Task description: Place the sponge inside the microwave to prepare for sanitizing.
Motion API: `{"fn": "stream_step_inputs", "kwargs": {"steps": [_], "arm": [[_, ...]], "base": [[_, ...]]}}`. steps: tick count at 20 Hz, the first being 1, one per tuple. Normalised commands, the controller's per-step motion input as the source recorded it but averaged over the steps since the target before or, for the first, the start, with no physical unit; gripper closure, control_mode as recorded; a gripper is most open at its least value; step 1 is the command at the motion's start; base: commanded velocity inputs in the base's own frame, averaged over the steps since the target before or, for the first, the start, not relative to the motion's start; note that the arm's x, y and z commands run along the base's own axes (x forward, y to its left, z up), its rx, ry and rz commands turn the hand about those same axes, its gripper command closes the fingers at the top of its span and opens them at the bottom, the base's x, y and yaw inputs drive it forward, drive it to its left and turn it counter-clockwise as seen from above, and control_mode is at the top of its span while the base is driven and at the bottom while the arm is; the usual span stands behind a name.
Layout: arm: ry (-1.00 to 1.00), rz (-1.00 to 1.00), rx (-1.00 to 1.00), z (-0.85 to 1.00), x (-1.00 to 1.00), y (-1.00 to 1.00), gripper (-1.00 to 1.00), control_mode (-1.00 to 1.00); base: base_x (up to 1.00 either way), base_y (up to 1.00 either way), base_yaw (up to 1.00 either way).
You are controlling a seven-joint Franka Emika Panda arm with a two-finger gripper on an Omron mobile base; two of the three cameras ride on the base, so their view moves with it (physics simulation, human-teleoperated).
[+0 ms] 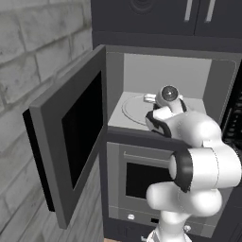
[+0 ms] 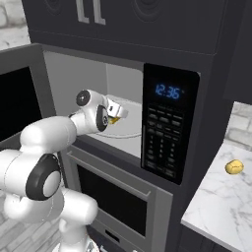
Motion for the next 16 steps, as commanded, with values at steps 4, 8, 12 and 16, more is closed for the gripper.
{"fn": "stream_step_inputs", "kwargs": {"steps": [4,8,12,16], "arm": [[-0.07,0.0,0.01,0.0,0.02,0.06,-1.0,-1.0],[-0.09,-0.01,0.0,0.28,-0.28,0.11,-1.0,-1.0],[-0.07,0.0,0.0,0.29,-0.43,0.16,-1.0,-1.0],[-0.01,0.0,0.0,0.4,-0.63,0.06,-1.0,-1.0]], "base": [[0.0,0.0,0.0],[0.0,0.0,0.0],[0.0,0.0,0.0],[0.0,0.0,0.0]]}}
